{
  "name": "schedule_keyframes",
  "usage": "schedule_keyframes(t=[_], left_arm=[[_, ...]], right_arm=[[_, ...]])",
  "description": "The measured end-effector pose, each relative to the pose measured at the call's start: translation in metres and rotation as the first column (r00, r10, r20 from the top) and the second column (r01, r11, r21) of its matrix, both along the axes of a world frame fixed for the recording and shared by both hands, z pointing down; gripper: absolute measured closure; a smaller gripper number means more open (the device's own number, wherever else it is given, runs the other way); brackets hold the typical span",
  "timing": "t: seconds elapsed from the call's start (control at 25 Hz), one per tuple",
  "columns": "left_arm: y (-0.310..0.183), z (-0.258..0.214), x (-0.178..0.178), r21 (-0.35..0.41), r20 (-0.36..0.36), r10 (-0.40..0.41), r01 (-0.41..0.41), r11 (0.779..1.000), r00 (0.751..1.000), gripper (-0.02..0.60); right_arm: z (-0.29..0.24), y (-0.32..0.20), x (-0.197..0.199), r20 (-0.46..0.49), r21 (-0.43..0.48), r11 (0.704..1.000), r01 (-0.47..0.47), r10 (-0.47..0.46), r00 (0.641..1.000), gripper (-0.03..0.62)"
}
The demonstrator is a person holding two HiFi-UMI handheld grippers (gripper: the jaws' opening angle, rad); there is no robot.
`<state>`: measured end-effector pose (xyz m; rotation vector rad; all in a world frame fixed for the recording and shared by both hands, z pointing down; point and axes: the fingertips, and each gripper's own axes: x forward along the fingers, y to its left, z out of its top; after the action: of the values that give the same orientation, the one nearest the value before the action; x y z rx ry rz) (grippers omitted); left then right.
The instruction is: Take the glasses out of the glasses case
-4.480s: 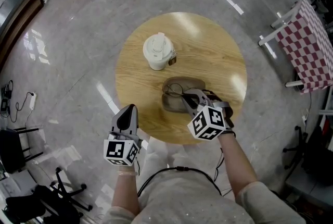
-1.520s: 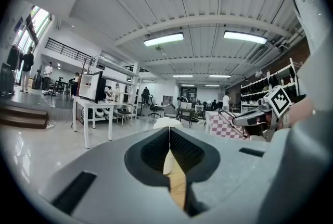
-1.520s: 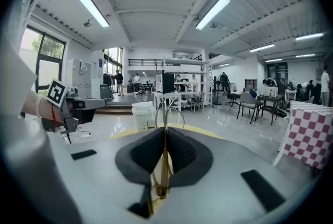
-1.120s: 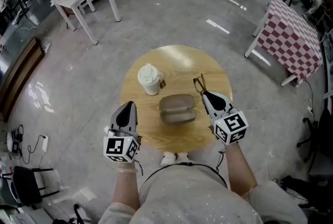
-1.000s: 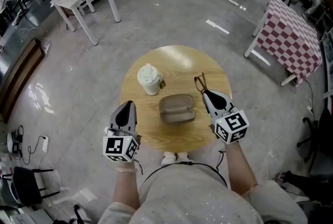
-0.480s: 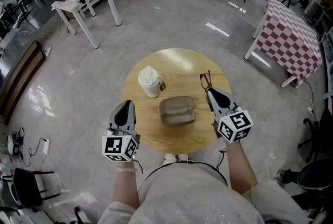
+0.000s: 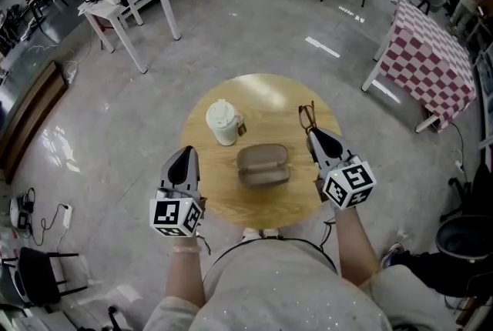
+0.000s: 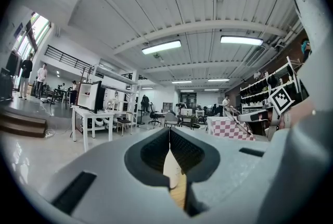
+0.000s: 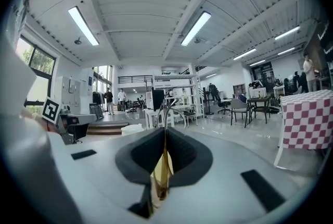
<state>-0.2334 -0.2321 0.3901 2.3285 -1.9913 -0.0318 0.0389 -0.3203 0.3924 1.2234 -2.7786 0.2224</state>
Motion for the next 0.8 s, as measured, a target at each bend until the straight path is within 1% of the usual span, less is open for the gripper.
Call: schedule_keyframes(t=[0.8], left_arm=[[-0.0014,0.0050,-0.0014,-0.007,-0.004,0.002,-0.002,1.000,1.000,0.575]], right_arm=[[-0.0058,-0.0022,0.0081,0.022,0.018,0.999,-0.031,0.030,0.999,0.574]])
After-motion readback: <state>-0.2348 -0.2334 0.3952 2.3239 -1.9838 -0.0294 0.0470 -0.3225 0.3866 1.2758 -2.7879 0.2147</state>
